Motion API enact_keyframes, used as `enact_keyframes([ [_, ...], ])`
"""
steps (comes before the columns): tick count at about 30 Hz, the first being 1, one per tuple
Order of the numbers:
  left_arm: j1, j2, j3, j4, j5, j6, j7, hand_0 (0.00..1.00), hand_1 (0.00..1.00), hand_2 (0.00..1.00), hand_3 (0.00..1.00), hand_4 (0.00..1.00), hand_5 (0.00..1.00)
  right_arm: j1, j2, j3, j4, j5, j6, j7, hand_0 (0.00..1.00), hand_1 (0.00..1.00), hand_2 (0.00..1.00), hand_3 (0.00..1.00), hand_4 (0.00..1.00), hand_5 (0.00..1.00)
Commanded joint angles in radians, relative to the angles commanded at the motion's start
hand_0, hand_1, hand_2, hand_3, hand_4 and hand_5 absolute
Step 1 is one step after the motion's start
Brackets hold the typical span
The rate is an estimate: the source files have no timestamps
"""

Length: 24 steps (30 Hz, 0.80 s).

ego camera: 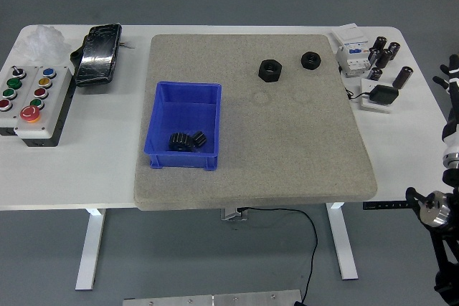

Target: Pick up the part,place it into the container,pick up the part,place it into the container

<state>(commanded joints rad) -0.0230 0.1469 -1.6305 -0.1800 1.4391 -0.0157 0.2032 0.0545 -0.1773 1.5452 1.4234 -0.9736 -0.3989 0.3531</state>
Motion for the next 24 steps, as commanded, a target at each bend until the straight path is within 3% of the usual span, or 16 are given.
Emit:
enact_keyframes([
  [24, -0.003, -0.015, -0.003, 0.0, -0.02, 0.003, -0.003, 0.614, 0.546, 0.549, 0.618, 0.612, 0.352, 0.012, 0.018, -0.034, -0.007, 0.013, 0.002, 0.005, 0.592, 0.665, 0.728, 0.729, 0.902, 0.485],
])
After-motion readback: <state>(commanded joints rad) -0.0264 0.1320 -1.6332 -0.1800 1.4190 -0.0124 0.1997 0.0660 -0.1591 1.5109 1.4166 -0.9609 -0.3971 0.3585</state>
